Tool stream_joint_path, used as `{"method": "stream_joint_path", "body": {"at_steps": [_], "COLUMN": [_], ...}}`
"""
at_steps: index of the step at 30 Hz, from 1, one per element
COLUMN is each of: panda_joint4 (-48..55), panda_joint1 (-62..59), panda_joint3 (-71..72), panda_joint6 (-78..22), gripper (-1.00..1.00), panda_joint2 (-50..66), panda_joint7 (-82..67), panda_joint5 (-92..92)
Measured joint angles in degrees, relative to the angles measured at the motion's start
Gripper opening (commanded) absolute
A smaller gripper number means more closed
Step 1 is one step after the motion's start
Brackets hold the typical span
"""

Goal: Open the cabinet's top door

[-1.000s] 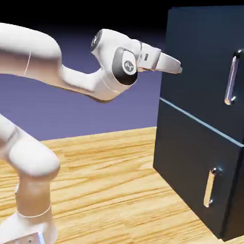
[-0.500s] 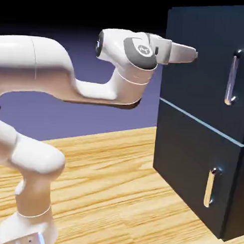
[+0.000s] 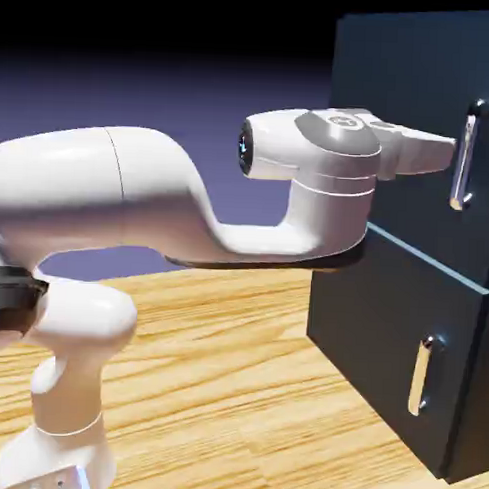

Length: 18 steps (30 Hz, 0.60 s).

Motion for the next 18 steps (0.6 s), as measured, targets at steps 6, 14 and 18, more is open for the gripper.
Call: {"method": "stream_joint_path", "body": {"at_steps": [6,14,18], "panda_joint4": [5.22,2.43,-5.12], "panda_joint1": [7.36,5.56,-2.74], "panda_joint3": [-4.75,-2.51,3.79], "panda_joint6": [-0.78,-5.41,-10.45], "gripper": [0.00,-1.00,-1.00], "panda_joint2": [0.44,0.33,-0.62], "panda_joint7": [1.31,2.31,3.72], "panda_joint5": [-2.89,-3.14,-2.09]}}
